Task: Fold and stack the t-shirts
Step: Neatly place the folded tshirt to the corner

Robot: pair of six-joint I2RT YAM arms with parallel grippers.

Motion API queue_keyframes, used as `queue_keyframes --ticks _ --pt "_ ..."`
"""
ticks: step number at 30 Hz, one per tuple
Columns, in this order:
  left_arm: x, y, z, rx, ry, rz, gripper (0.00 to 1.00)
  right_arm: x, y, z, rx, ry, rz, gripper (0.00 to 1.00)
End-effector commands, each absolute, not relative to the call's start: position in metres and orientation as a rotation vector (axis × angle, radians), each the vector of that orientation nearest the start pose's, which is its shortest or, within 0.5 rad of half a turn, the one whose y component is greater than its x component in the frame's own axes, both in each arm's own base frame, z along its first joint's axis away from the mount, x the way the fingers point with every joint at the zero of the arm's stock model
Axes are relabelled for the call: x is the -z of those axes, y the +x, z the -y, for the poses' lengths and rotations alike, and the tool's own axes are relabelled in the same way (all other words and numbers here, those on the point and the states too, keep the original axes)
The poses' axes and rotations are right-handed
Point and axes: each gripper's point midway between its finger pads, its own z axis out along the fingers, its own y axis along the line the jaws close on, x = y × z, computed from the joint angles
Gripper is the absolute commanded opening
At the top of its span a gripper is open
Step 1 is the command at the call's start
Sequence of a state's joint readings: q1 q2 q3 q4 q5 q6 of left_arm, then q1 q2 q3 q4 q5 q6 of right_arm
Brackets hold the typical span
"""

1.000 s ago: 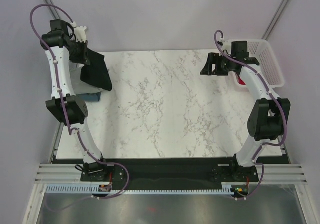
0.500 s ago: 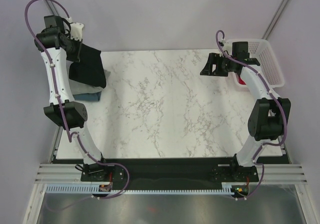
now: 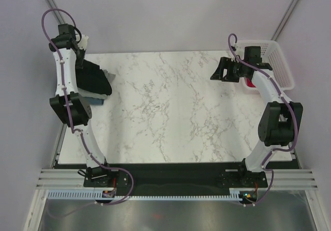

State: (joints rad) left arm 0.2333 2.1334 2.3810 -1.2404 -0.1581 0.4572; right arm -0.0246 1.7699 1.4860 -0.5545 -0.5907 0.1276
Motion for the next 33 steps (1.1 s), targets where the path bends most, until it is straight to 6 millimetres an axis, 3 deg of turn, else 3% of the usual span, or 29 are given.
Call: queue_keyframes --ticks 1,12,24,29,32,33 --pt "-0.247 0.485 -0.185 -0.623 0.134 -2.490 0.02 -0.200 0.439 -0.091 -0.762 -0.117 -2.271 0.83" --pt "-0.262 0.501 -0.227 -0.844 0.058 -2.386 0.02 -0.196 0.438 -0.084 -0.755 -0.094 -2.273 0.83" --pt "-0.249 0.521 -0.248 -0.984 0.098 -2.357 0.04 -0.192 0.440 -0.085 -0.769 -0.083 -2.284 0.83" --pt "-0.261 0.531 -0.263 -1.101 0.050 -2.273 0.13 -0.191 0.437 -0.085 -0.763 -0.083 -2.286 0.83" --pt "-0.274 0.534 -0.257 -1.099 0.010 -2.220 0.42 -0.190 0.433 -0.084 -0.757 -0.083 -2.289 0.83" --pt "-0.278 0.536 -0.253 -1.106 0.009 -2.204 0.58 -0.190 0.433 -0.081 -0.751 -0.078 -2.291 0.83"
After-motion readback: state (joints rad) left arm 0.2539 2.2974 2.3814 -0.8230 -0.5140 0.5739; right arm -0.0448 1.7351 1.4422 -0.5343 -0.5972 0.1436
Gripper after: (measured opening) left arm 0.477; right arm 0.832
